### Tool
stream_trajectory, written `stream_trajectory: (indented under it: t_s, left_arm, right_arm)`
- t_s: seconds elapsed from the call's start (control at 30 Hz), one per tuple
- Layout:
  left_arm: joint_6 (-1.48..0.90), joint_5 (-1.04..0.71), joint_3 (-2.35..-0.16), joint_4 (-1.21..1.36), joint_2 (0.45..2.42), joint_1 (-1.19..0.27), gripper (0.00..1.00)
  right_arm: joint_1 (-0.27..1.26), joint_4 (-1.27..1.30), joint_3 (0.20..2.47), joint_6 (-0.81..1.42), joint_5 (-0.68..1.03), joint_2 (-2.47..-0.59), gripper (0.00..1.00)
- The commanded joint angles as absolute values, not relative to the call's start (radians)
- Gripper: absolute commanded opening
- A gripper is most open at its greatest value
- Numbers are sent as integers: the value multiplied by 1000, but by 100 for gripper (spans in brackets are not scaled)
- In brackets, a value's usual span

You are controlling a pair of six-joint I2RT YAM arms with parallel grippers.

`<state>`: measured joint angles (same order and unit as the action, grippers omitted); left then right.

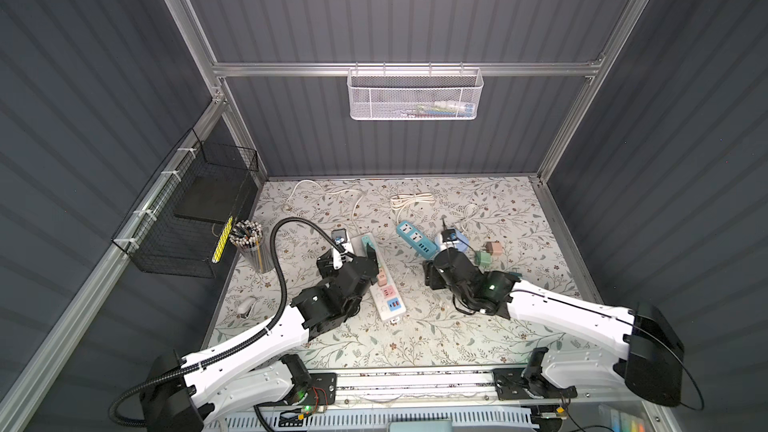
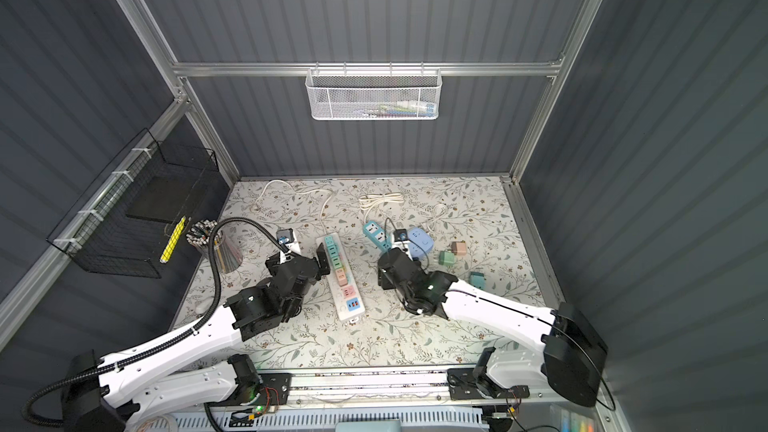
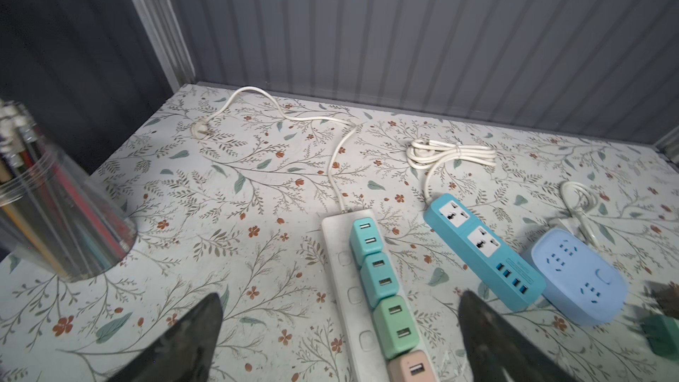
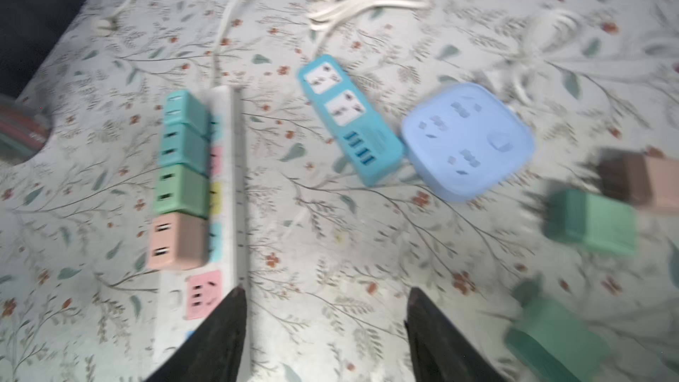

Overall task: Insert the plug
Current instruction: 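Move the right gripper over a loose green charger while the left reaches forward, then close the right gripper on the green charger and lift it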

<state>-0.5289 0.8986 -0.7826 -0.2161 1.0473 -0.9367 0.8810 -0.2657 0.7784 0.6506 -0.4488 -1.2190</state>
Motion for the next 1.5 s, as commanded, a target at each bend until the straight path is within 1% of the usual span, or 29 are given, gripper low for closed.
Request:
stream_trajectory:
  t_s: [0.0,0.07,0.13,0.23,0.4,0.5,0.6,0.7,0.8,0.9,1.0,1.13,1.33,1.47]
  left_arm:
    - [-387,735,-900,-205,1129,-929,100]
    - [-377,673,-950,-224,1193,-928,100]
    - [-408,661,-959,-228,1235,-929,100]
    - [-455,621,-941,-196,1270,-928,100]
    - [-495,542,-911,-171,1300,-929,100]
    - [-516,548,-889,-178,1299,-929,100]
    - [-523,554,-850,-143,1282,-929,100]
    - [-523,554,-845,-148,1279,-928,100]
    - [-526,557,-834,-149,1282,-928,100]
    - [-522,556,-831,-150,1284,-928,100]
    - [-512,560,-834,-156,1283,-928,100]
    - [-500,569,-837,-161,1278,-928,100]
    - [-500,572,-829,-165,1266,-927,100]
    - [-504,573,-827,-172,1261,-928,100]
  right_arm:
    - [773,-460,697,783,-464,-1126,74]
    - [688,-515,652,824,-445,-1047,78]
    - [621,-516,607,831,-399,-1008,80]
    - [548,-482,557,828,-333,-994,82]
    - [478,-425,547,820,-226,-1074,82]
    - [469,-394,563,814,-188,-1149,80]
    - [468,-345,576,825,-190,-1206,78]
    - [468,-353,601,835,-213,-1272,75]
    - [468,-327,609,837,-193,-1319,70]
    - [468,-330,628,843,-196,-1352,63]
    - [468,-323,623,852,-223,-1354,55]
    - [468,-316,628,838,-216,-1363,44]
    - [482,-321,616,833,-200,-1339,41]
    - [554,-327,614,858,-199,-1323,41]
